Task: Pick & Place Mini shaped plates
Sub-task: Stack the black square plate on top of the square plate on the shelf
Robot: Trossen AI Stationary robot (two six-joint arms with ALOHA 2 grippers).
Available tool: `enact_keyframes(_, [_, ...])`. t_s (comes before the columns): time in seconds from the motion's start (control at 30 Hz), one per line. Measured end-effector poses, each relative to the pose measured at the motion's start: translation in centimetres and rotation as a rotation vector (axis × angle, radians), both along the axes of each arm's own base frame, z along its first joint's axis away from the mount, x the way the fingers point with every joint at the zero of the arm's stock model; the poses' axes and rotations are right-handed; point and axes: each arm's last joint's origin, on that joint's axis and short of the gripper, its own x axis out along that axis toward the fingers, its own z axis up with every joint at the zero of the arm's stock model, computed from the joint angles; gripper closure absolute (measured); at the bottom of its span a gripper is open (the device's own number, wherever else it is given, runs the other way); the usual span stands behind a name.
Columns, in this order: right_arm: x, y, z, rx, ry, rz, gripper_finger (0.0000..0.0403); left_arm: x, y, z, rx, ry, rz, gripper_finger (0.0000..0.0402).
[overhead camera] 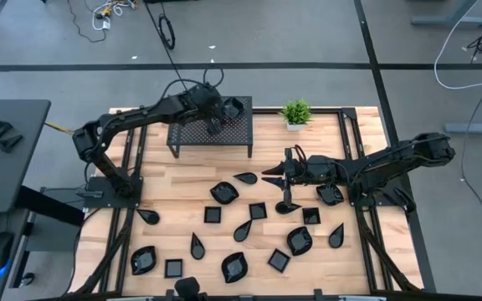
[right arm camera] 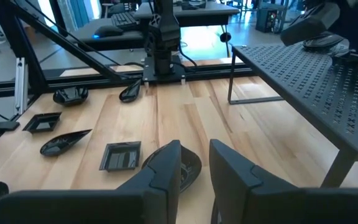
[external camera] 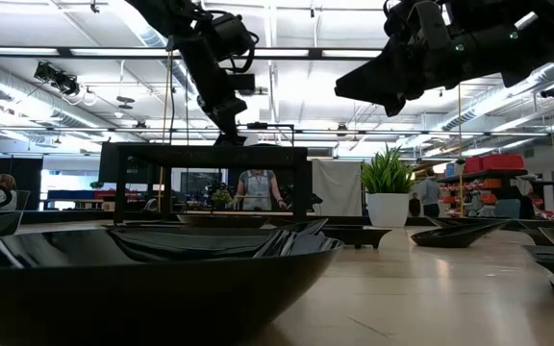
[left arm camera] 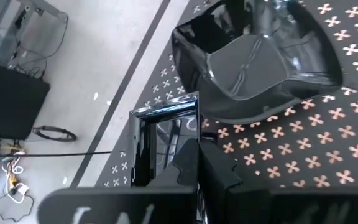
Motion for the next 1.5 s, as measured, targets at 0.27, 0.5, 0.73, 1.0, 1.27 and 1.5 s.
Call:
enact_keyframes(0.27, [0.0,0.0,0.0,0.000,-0.001,0.000,0.0317,-0.2,-0.1,-0.2,-0.019,0.034,0.000,0.0388])
enact_keyframes(0.5, [0.0,0.0,0.1,0.000,-0.007,0.000,0.0317,-0.3,-0.2,-0.3,-0.029,0.042,0.005,0.0386])
enact_keyframes(0.73, [0.0,0.0,0.2,0.001,-0.026,0.000,0.0317,-0.3,-0.2,-0.3,-0.029,0.041,0.005,0.0385])
enact_keyframes(1.0, [0.0,0.0,0.2,0.001,-0.026,0.000,0.0317,-0.5,-0.3,-0.5,-0.041,0.062,0.005,0.0346])
enact_keyframes(1.27, [0.1,0.0,0.3,0.003,-0.030,-0.001,0.0317,-1.0,-0.5,0.1,-0.018,0.086,0.010,0.0267])
enact_keyframes(1.5, [0.1,0.0,0.3,0.021,-0.031,-0.004,0.0317,-2.9,-1.1,2.6,0.033,0.080,0.015,0.0237])
